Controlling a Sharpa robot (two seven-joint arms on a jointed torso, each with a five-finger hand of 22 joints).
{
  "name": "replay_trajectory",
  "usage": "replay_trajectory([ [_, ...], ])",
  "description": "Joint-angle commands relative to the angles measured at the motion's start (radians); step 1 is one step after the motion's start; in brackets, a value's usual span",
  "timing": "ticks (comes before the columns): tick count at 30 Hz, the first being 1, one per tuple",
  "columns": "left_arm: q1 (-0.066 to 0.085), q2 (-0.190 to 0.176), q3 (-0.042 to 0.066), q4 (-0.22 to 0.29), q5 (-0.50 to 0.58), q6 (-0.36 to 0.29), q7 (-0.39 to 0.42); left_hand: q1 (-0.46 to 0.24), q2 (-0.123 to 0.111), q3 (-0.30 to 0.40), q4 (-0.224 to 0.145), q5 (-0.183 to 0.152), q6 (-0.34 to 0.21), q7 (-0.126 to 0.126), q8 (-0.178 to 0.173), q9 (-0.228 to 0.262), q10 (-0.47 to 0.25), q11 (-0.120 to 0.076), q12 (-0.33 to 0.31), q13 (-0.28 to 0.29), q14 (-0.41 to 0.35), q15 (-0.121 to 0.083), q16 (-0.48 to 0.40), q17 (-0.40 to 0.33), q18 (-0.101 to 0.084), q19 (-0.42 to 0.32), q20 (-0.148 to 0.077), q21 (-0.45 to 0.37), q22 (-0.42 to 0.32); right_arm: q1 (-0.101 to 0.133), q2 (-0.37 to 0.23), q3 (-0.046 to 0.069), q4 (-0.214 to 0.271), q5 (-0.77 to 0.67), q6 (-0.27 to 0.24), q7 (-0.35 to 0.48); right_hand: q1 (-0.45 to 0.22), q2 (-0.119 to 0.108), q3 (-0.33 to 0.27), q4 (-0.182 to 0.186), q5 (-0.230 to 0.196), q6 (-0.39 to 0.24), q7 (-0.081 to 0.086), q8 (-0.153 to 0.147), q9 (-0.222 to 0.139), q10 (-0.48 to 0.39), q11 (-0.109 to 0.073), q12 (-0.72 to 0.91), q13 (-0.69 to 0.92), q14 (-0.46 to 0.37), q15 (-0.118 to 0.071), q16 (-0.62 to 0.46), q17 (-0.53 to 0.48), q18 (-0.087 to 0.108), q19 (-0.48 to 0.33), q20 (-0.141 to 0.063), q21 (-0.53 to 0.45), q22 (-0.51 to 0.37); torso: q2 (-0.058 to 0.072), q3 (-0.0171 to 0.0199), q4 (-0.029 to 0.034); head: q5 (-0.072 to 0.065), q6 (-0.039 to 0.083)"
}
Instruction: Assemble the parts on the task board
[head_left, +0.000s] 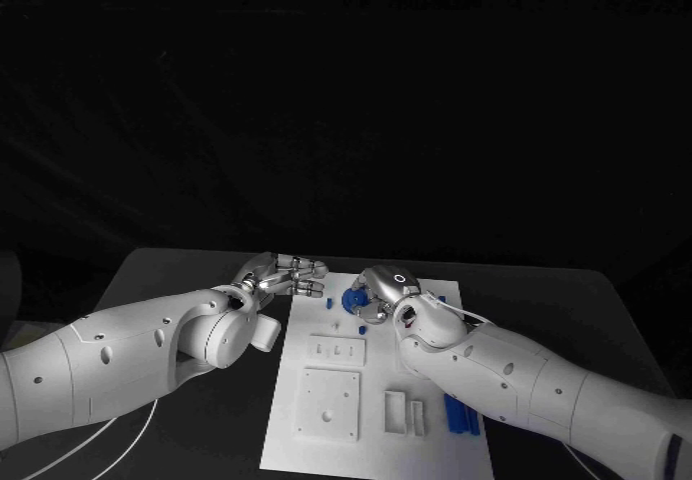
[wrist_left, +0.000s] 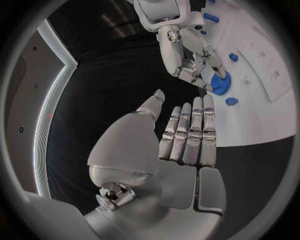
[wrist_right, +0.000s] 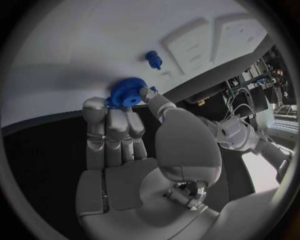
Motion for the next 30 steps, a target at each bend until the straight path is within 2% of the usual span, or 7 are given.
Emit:
replay_trajectory([
  [1,0.001,0.001,0.001,0.002,-0.004,0.015,0.005,0.006,0.005,-0.002,-0.006,0.004,-0.003,0.005,-0.002,0.000,-0.007,-0.003,-0.002,0.002,-0.005,-0.001,0.002,0.001,0.017,-0.006,0.003,0.007,-0.001,-0.002,0.001,-0.001,-0.006,0.012,0.011,0.004,-0.009,-0.005,-0.009,0.007,-0.032,-0.020,-0.002,0.002,-0.004,-0.009,0.004,-0.005,0.009,-0.002,0.002,-0.007,-0.002,-0.010,0.044,-0.002,-0.007,0.083,0.000,0.0004,-0.0022,0.001,0.000],
  [7,0.001,0.001,0.001,0.002,-0.004,0.016,0.005,0.006,0.005,-0.002,-0.006,0.004,-0.003,0.005,-0.002,0.000,-0.007,-0.003,-0.002,0.002,-0.005,-0.001,0.002,0.001,0.017,-0.006,0.003,0.007,-0.001,-0.002,-0.001,-0.001,-0.007,0.043,0.003,0.013,-0.076,-0.020,-0.114,0.124,-0.165,-0.074,0.006,0.003,-0.004,-0.013,0.014,-0.014,-0.003,-0.003,0.007,-0.009,-0.003,0.000,0.047,0.005,-0.016,0.082,-0.001,0.0009,-0.0016,0.001,0.000],
  [8,0.001,0.001,0.001,0.002,-0.004,0.015,0.004,0.006,0.005,-0.002,-0.006,0.004,-0.003,0.005,-0.002,0.000,-0.007,-0.003,-0.002,0.002,-0.005,-0.001,0.002,0.001,0.017,-0.006,0.003,0.007,-0.001,-0.002,-0.004,-0.001,-0.005,0.050,0.001,0.015,-0.068,-0.027,-0.151,0.180,-0.170,-0.076,0.007,0.004,-0.004,-0.015,0.015,-0.013,-0.006,-0.004,0.006,-0.009,-0.001,0.002,0.049,0.006,-0.019,0.082,-0.001,0.0012,-0.0012,0.001,0.000],
  [10,0.001,0.000,0.001,0.002,-0.004,0.015,0.004,0.004,0.005,-0.003,-0.007,0.004,-0.004,0.005,-0.002,0.000,-0.008,-0.002,-0.002,0.002,-0.005,-0.001,0.002,0.001,0.017,-0.006,0.004,0.008,-0.001,-0.002,-0.006,-0.001,-0.003,0.054,0.000,0.015,-0.082,-0.030,-0.151,0.201,-0.170,-0.077,0.006,0.003,-0.004,-0.015,0.015,-0.012,-0.007,-0.004,0.006,-0.009,-0.001,0.002,0.049,0.005,-0.019,0.082,-0.001,0.0013,-0.0012,0.001,0.001],
  [24,0.001,-0.007,0.001,0.002,-0.004,0.014,0.005,0.004,0.005,-0.003,-0.007,0.004,-0.004,0.005,-0.002,0.000,-0.008,-0.002,-0.002,0.002,-0.005,-0.001,0.002,0.001,0.017,-0.006,0.004,0.008,-0.001,-0.002,-0.081,0.000,0.093,0.081,-0.059,0.022,-0.071,-0.029,-0.120,0.182,-0.124,-0.054,0.001,0.003,-0.004,-0.010,0.011,-0.004,-0.006,-0.003,0.002,-0.006,0.005,0.000,0.050,0.001,-0.013,0.084,-0.002,0.0024,-0.0036,0.001,0.003],
  [26,0.001,-0.008,0.001,0.002,-0.004,0.014,0.005,0.004,0.005,-0.003,-0.007,0.004,-0.004,0.005,-0.002,0.000,-0.008,-0.002,-0.002,0.002,-0.005,-0.001,0.002,0.001,0.017,-0.006,0.004,0.008,-0.001,-0.002,-0.099,0.004,0.117,0.089,-0.079,0.024,-0.070,-0.029,-0.119,0.180,-0.112,-0.054,0.001,0.003,-0.004,-0.010,0.010,-0.003,-0.005,-0.003,0.002,-0.004,0.006,0.000,0.051,0.000,-0.012,0.084,-0.002,0.0034,-0.0047,0.001,0.003],
  [30,0.001,-0.014,0.001,0.002,-0.004,0.013,0.007,0.005,0.005,-0.002,-0.007,0.004,-0.004,0.005,-0.002,0.000,-0.008,-0.002,-0.001,0.002,-0.005,-0.001,0.002,0.001,0.017,-0.006,0.004,0.008,-0.001,-0.002,-0.158,0.029,0.181,0.124,-0.107,0.043,-0.049,-0.030,-0.111,0.163,-0.102,-0.055,0.002,0.003,-0.004,-0.007,0.010,0.002,-0.003,-0.003,0.002,-0.003,0.007,0.000,0.051,0.000,-0.009,0.085,-0.003,0.0051,-0.0091,0.000,0.005],
])
